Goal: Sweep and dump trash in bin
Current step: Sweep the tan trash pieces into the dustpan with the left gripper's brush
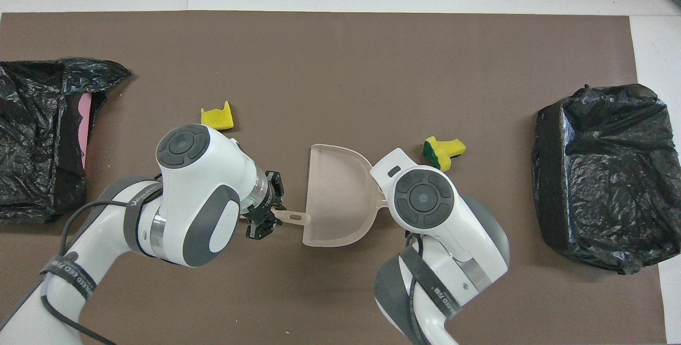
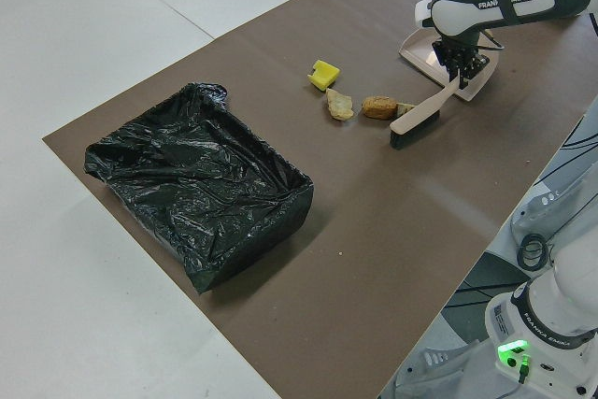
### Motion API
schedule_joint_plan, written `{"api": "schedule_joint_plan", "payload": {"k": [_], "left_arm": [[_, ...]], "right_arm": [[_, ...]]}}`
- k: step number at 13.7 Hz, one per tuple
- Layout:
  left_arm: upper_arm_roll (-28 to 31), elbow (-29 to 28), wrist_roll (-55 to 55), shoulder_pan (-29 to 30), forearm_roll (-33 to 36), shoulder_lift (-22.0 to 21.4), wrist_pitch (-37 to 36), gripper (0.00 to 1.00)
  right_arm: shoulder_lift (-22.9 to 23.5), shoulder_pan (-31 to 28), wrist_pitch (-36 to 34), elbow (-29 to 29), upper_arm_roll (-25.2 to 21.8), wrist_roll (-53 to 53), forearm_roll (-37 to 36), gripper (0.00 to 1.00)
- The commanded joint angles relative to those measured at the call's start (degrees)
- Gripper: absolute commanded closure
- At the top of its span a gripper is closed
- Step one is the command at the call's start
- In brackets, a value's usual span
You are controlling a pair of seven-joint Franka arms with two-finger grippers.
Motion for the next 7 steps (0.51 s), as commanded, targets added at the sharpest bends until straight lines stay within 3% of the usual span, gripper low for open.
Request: {"api": "schedule_joint_plan", "payload": {"k": [1,7], "left_arm": [[-0.6,2.8,7.5,-0.4,3.5,0.3,-8.9,1.0],[-0.1,2.5,29.4,3.2,9.0,-5.5,-24.9,1.0]], "right_arm": [[0.4,0.5,0.4,-0.2,0.1,1.7,-0.3,1.0],[0.9,1.3,-1.3,0.5,0.1,4.2,-0.2,1.0]]}}
